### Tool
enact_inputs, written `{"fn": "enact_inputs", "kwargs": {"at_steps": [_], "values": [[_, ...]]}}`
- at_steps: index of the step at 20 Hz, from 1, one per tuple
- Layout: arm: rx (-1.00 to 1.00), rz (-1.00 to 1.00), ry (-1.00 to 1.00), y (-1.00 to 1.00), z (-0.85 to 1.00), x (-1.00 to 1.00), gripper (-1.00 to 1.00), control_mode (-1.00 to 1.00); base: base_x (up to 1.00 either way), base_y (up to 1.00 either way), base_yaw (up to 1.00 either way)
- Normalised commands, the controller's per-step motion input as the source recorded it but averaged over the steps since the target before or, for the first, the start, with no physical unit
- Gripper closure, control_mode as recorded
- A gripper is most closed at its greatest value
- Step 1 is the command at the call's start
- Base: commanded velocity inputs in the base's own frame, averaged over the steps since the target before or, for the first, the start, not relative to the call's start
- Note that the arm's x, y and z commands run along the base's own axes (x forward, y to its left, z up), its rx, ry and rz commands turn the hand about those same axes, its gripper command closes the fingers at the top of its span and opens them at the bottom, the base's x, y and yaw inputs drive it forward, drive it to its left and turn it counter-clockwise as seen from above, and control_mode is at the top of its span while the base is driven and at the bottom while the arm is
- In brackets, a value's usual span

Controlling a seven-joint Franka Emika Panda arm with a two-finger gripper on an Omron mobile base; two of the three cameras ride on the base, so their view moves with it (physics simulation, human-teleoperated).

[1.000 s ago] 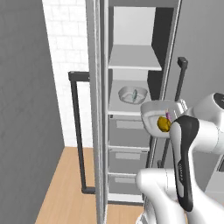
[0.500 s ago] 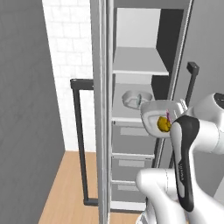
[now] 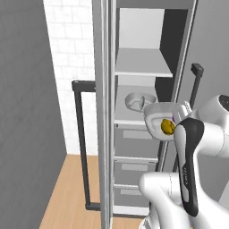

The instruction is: Take the meat container that has the fish and place it on the second highest rack of the freezer. Then take the vegetable container that has the lemon and onion and place it on the highest rack of the freezer.

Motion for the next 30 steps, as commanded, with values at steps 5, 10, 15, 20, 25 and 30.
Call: {"fn": "enact_inputs", "kwargs": {"at_steps": [5,10,15,20,25,30], "values": [[0.00,0.00,0.00,0.00,0.00,0.00,1.00,1.00,0.25,0.50,0.02],[0.00,0.00,0.00,0.00,0.00,0.00,1.00,1.00,0.14,0.58,0.00],[0.00,0.00,0.00,0.00,0.00,0.00,1.00,1.00,0.07,0.20,0.00],[0.00,0.00,0.00,0.00,0.00,0.00,1.00,1.00,0.00,0.14,0.00],[-0.14,0.00,-0.09,0.30,0.25,0.03,1.00,-1.00,0.00,0.00,0.00],[-0.10,0.00,-0.20,0.14,0.71,0.34,1.00,-1.00,0.00,0.00,0.00]]}}
